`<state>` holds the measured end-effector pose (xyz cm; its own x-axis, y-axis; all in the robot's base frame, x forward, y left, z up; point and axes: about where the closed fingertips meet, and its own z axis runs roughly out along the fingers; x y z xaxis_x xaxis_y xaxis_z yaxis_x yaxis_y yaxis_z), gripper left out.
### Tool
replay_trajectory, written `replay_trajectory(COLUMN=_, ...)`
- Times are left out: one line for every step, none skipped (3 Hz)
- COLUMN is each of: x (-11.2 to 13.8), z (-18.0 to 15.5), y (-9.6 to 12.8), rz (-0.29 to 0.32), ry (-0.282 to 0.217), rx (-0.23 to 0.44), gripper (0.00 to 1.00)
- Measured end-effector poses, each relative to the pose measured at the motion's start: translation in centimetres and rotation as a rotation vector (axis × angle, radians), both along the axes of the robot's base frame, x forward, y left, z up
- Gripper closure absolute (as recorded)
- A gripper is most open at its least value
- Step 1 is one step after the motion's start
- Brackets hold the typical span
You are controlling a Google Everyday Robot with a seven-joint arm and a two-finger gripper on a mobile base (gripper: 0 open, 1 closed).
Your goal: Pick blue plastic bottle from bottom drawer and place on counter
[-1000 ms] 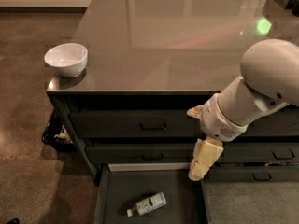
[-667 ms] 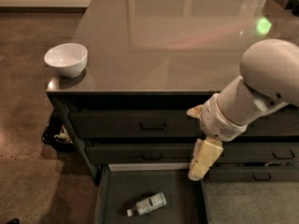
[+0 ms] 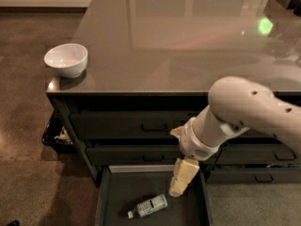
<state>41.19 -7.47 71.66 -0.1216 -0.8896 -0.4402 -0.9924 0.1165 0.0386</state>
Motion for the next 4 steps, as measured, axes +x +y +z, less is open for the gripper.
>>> replay_trajectory(x=0.8, z=-6.3, y=3.9, rz=-0.001, ry=-0.009, rx=0.14, gripper=0.0)
replay_trajectory(x=0.8, z=-6.3, y=3.9, rz=-0.001, ry=-0.009, rx=0.14, gripper=0.0)
replay_trajectory(x=-0.1, z=-9.6, y=5.5, rz=-0.004, ry=0.003, rx=0.159, gripper=0.0)
replay_trajectory(x=-2.4, z=-16.9, y=8.8, rz=-0.002, ry=0.071, rx=0.215, gripper=0.0)
